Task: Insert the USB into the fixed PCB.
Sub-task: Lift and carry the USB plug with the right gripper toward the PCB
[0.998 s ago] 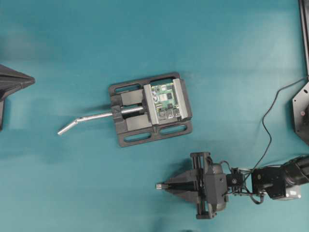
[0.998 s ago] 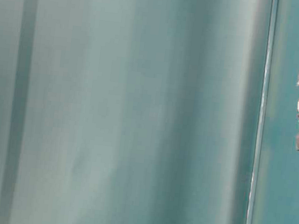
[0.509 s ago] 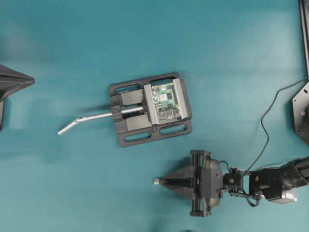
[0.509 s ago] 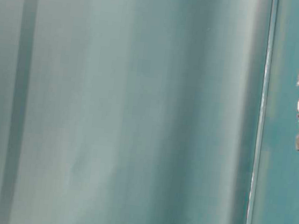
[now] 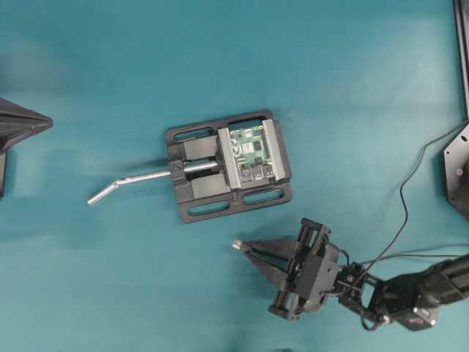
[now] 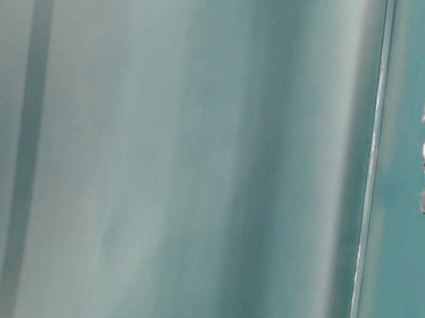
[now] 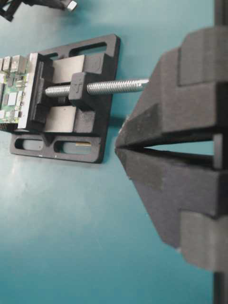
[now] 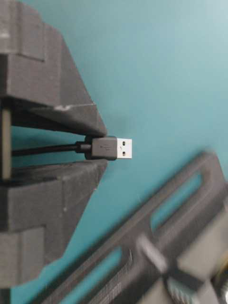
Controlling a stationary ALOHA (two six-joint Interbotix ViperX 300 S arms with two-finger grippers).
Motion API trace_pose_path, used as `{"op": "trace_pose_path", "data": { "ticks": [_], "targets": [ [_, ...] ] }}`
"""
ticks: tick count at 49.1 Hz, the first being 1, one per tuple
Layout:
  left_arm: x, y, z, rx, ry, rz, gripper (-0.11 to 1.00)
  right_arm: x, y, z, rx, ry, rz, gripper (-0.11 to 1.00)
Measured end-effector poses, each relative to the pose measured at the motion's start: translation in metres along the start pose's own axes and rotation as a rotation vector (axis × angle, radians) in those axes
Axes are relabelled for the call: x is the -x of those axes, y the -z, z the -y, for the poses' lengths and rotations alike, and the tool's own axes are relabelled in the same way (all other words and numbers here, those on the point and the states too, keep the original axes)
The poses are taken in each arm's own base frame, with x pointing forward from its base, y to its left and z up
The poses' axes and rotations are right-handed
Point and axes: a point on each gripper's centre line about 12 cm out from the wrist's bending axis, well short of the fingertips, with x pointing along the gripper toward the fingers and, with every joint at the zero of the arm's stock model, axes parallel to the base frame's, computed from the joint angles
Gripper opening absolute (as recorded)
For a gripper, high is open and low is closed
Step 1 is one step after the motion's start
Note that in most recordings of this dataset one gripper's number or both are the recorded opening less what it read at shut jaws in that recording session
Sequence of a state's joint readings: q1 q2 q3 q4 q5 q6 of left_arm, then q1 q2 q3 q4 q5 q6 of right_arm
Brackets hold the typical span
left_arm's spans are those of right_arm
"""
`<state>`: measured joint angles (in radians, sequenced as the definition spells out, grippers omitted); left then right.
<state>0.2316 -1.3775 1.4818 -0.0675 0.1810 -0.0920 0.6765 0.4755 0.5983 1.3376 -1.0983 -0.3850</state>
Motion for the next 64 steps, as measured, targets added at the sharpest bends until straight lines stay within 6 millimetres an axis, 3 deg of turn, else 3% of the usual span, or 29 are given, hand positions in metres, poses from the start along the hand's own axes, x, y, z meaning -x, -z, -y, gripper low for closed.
{"op": "trace_pose_path", "data": {
  "ticks": [21,38,51,64],
  "targets": [
    [0.0,-0.001,0.0,0.0,0.002,0.001,0.04,0.002,-0.004,-0.005,-0.17,0.327,0.134,0.21],
    [0.0,-0.001,0.0,0.001,0.002,0.003,0.04,0.0,-0.004,-0.01,-0.213,0.481,0.235,0.21],
    [0.0,-0.001,0.0,0.0,0.0,0.003,0.04,0.006,0.002,-0.008,-0.277,0.673,0.22,0.21],
    [0.0,-0.001,0.0,0.0,0.002,0.003,0.04,0.008,0.0,-0.01,-0.297,0.733,0.244,0.21]
  ]
}}
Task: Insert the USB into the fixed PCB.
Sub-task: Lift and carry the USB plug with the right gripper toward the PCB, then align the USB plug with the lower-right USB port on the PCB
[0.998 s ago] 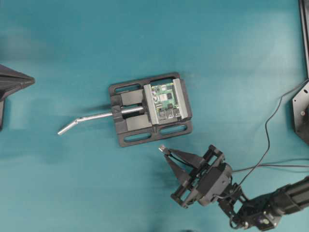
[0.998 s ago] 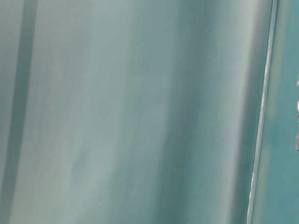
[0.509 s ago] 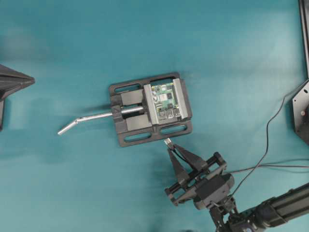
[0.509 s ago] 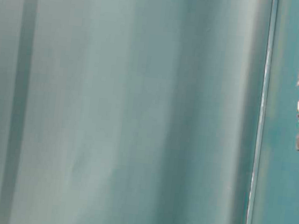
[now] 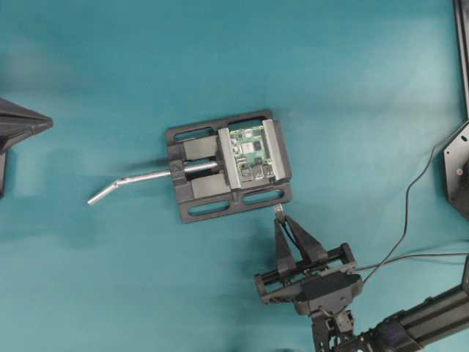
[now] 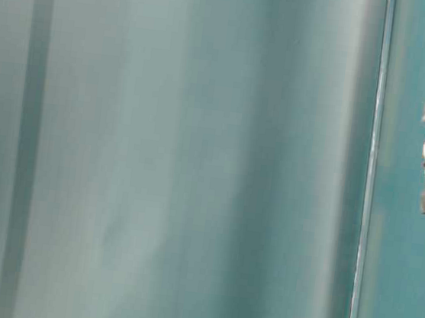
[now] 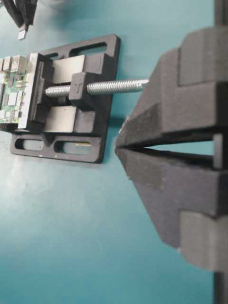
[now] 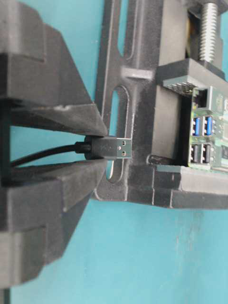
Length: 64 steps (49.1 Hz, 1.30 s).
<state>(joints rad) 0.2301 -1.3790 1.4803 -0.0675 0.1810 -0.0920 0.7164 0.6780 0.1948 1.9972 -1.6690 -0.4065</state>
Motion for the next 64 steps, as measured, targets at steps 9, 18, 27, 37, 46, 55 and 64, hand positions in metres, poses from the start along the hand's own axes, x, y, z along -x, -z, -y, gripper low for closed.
{"op": "trace_pose_path", "data": {
  "ticks": [9,18,27,37,46,55,64],
  "targets": [
    [0.0,0.0,0.0,0.0,0.0,0.0,0.04,-0.004,-0.001,-0.003,-0.007,0.016,0.002,0.21],
    [0.0,0.0,0.0,0.002,-0.001,-0.001,0.04,-0.008,-0.002,-0.003,-0.009,0.026,0.004,0.21],
    [0.0,0.0,0.0,0.002,-0.001,-0.001,0.04,-0.008,-0.002,-0.003,-0.009,0.025,0.006,0.21],
    [0.0,0.0,0.0,0.0,-0.001,0.0,0.04,-0.008,-0.006,-0.005,-0.013,0.018,0.03,0.21],
    [0.0,0.0,0.0,0.0,0.0,0.0,0.04,-0.011,-0.008,-0.005,-0.014,0.02,0.052,0.21],
    [0.0,0.0,0.0,0.003,0.0,0.0,0.04,-0.013,-0.009,-0.007,-0.009,0.02,0.057,0.21],
    [0.0,0.0,0.0,0.002,-0.001,0.0,0.04,-0.017,-0.011,-0.008,-0.007,0.027,0.063,0.21]
  ]
}}
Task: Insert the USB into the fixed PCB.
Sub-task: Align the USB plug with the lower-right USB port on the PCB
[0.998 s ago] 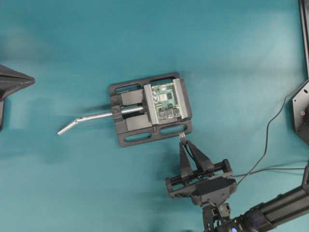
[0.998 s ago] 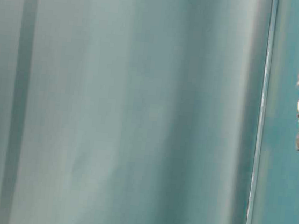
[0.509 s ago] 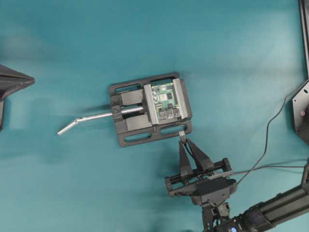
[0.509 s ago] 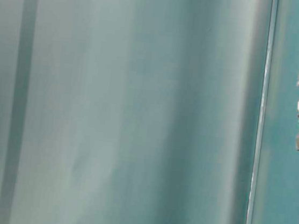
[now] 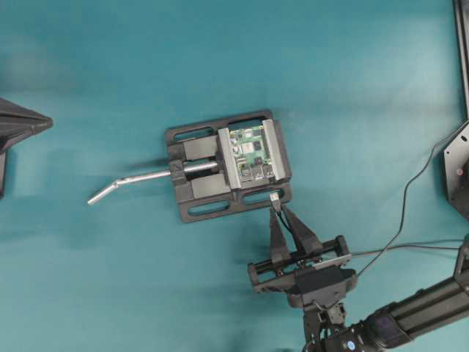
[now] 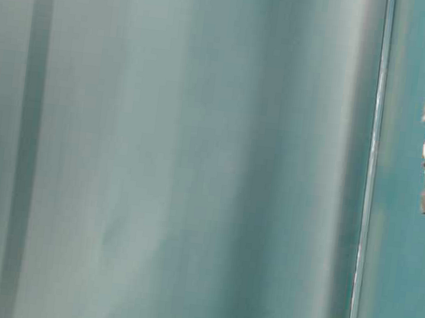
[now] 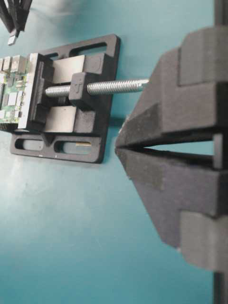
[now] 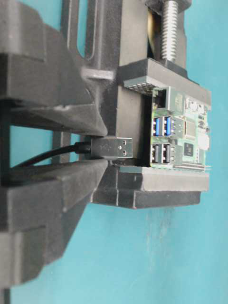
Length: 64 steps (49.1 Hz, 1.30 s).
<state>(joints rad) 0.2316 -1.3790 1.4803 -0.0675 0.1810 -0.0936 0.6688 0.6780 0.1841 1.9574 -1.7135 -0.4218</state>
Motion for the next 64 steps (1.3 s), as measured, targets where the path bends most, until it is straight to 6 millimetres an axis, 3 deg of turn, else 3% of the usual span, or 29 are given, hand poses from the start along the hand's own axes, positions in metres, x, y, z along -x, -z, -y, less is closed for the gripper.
{"op": "trace_pose_path", "data": {
  "ticks": [64],
  "targets": [
    [0.0,0.0,0.0,-0.002,0.001,-0.002,0.04,-0.022,-0.007,0.0,0.001,0.03,0.03,0.21]
  ]
}}
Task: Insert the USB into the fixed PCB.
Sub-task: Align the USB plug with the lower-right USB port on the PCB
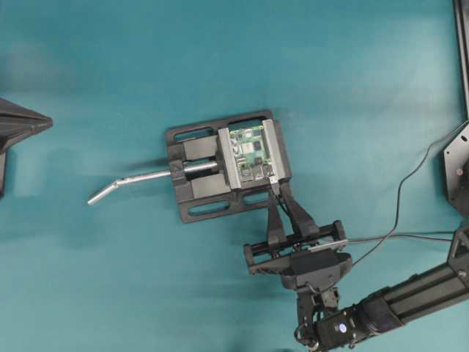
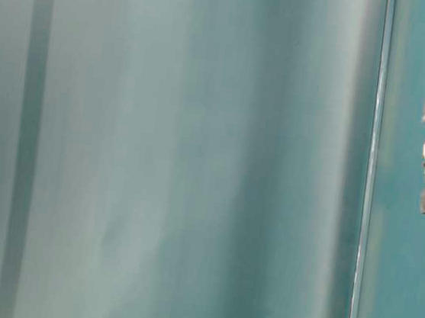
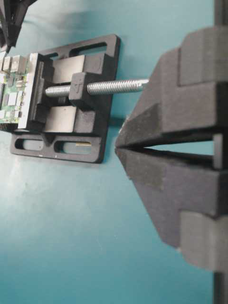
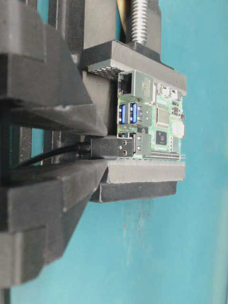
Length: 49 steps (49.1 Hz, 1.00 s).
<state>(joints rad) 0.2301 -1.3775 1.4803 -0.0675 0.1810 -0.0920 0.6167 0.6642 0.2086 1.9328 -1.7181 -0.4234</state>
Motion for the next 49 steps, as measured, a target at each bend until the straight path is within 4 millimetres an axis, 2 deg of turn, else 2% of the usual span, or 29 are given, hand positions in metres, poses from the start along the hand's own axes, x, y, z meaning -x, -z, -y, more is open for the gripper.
{"op": "trace_pose_path", "data": {
  "ticks": [49],
  "targets": [
    [0.0001,-0.0002,0.0001,0.001,0.001,0.001,0.04,-0.0036,0.0011,-0.0027,0.001,-0.026,-0.003,0.21]
  ]
}}
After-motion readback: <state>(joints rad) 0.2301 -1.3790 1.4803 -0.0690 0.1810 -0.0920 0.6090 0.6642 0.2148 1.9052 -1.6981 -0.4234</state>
